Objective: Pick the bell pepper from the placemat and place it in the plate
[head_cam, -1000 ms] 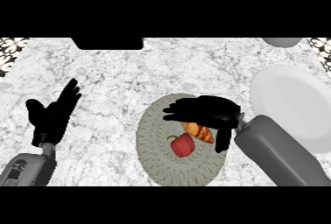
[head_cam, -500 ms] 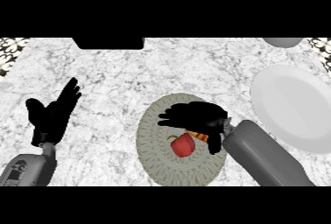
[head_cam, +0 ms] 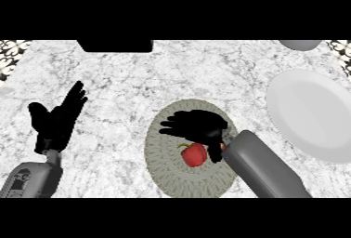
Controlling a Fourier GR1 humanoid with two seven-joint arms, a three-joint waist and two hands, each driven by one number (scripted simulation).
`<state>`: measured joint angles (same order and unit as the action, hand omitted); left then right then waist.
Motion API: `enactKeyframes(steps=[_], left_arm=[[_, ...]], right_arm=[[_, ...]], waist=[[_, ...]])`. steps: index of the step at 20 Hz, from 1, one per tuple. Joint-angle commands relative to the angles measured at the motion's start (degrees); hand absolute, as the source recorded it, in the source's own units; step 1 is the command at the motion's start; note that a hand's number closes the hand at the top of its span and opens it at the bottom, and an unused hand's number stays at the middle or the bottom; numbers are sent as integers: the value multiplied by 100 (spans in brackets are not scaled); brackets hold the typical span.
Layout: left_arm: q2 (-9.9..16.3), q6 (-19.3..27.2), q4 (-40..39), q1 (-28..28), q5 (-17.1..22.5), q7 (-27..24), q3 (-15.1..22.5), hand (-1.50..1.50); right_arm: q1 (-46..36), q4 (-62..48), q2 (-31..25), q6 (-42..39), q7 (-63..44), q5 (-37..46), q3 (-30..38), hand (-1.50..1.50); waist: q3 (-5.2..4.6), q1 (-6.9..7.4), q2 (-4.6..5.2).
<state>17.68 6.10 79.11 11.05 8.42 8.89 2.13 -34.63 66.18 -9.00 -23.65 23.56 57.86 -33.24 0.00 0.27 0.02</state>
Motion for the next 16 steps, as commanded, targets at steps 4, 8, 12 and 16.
enactKeyframes(steps=[4, 8, 12, 16], left_arm=[[-162, -104, 486, -568, -107, -31, -40, 0], [-380, 40, 55, -353, -323, -327, -9, 0], [-92, -352, -110, -389, -202, -459, -367, 0], [-123, -331, 240, -266, -163, 73, -380, 0]], right_arm=[[-28, -342, 178, -72, 185, 627, -10, -150], [90, -401, 103, -15, 725, 890, -452, 150], [200, -216, 249, -60, 885, 979, -249, 150], [624, 161, 144, -87, 969, 961, -97, 150]], waist=[[1, 18, -7], [0, -1, 2], [-1, -16, -2], [1, -27, -10]])
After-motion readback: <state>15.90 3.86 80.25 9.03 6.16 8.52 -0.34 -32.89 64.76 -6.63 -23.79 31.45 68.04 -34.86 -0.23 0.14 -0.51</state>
